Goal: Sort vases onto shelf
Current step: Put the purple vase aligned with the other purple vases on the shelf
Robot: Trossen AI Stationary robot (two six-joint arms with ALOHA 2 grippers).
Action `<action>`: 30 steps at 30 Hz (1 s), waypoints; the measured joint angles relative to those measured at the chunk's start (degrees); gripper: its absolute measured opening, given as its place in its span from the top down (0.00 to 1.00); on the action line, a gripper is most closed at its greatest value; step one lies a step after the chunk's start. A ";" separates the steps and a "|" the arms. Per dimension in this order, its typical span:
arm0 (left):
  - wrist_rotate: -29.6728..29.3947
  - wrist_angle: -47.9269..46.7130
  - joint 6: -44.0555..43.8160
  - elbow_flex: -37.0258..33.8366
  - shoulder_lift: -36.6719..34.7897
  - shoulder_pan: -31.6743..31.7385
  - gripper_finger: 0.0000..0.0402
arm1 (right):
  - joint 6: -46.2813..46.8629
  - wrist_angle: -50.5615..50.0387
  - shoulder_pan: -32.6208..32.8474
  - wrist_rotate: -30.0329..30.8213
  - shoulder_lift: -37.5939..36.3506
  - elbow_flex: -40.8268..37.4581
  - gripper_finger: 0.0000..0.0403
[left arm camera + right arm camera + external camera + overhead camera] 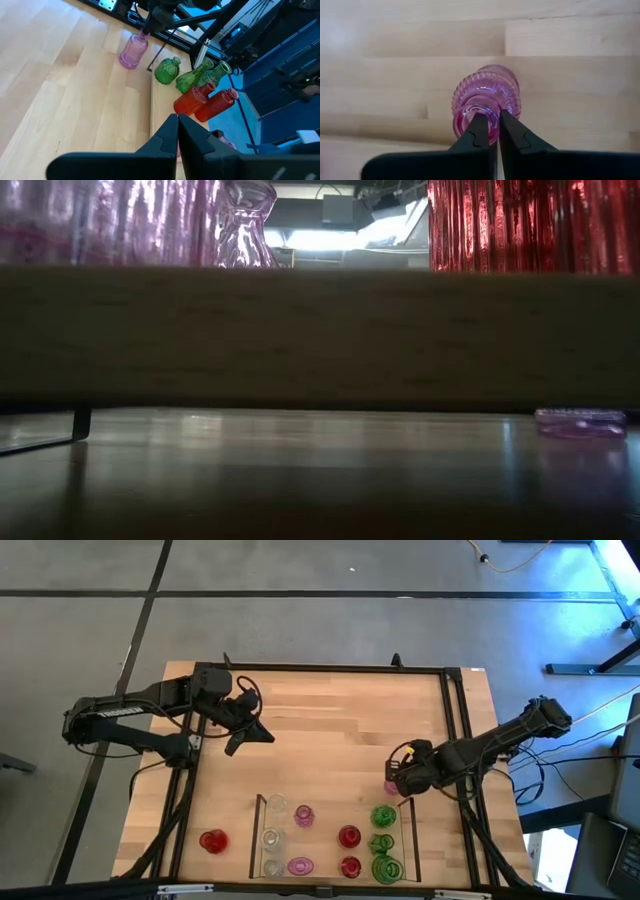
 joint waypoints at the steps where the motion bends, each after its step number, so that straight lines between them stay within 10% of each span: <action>1: 0.01 -0.04 0.00 0.00 0.00 0.00 0.99 | -0.88 -0.70 0.00 0.58 0.12 1.17 1.00; 12: 0.11 0.01 0.02 0.01 0.00 0.00 0.99 | -20.12 -6.30 -5.84 4.80 3.36 20.28 1.00; 30: -0.14 -0.38 -0.05 0.02 0.00 0.00 0.99 | -55.11 -13.59 -6.29 -10.39 35.88 71.28 1.00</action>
